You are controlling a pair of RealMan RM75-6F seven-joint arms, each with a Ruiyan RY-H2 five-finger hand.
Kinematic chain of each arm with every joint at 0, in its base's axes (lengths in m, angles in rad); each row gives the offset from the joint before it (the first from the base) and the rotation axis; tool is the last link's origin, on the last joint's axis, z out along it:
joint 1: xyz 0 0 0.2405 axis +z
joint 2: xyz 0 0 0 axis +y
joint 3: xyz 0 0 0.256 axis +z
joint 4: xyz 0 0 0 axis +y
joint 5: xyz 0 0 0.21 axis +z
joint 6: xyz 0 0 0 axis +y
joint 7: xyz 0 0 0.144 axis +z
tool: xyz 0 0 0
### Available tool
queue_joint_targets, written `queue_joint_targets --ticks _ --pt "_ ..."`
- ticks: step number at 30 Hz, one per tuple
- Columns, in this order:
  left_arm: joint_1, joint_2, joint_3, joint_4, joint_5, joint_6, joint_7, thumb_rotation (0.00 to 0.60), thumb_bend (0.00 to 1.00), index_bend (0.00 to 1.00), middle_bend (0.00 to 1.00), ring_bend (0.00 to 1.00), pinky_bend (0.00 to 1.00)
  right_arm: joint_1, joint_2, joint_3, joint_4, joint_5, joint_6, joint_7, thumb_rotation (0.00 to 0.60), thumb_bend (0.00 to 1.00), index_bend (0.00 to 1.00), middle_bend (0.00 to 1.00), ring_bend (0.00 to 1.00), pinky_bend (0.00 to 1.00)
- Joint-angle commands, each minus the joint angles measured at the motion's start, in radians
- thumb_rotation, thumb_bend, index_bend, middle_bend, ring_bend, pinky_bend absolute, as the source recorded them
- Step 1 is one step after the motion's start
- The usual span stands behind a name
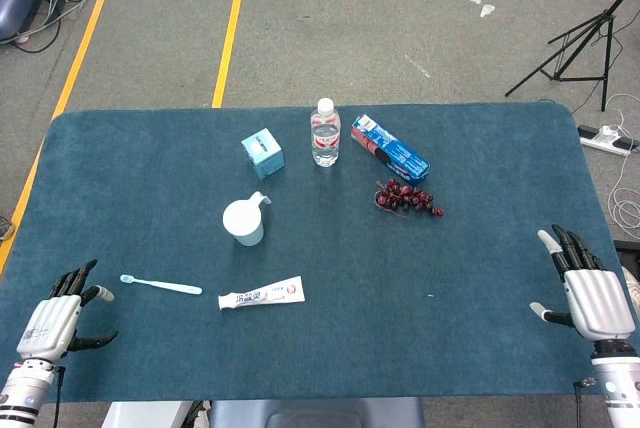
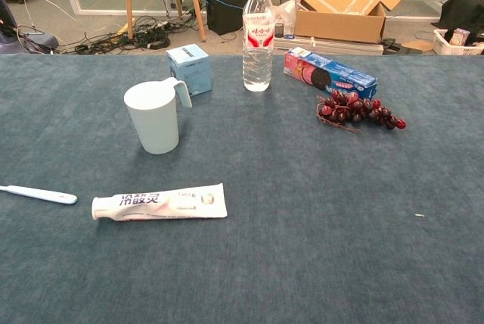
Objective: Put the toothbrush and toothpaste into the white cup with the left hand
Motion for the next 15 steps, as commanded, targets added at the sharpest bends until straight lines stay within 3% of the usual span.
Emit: queue_joint_targets --ticks 1,15 --pt "0.001 0.003 0.001 0.004 0.004 -0.004 -0.027 0.6 0.14 0.39 0.01 0.0 0.0 0.007 -0.002 0.001 0.004 0.007 -0.015 -0.002 0.6 0.0 0.01 0.0 0.0 0.26" --pt "-0.007 -0.034 0.004 0.004 0.023 -0.006 -0.012 0.6 0.15 0.4 0.0 0.0 0.0 0.006 0.009 0.015 -0.003 0.017 0.0 0.019 0.6 0.0 0.01 0.0 0.0 0.26"
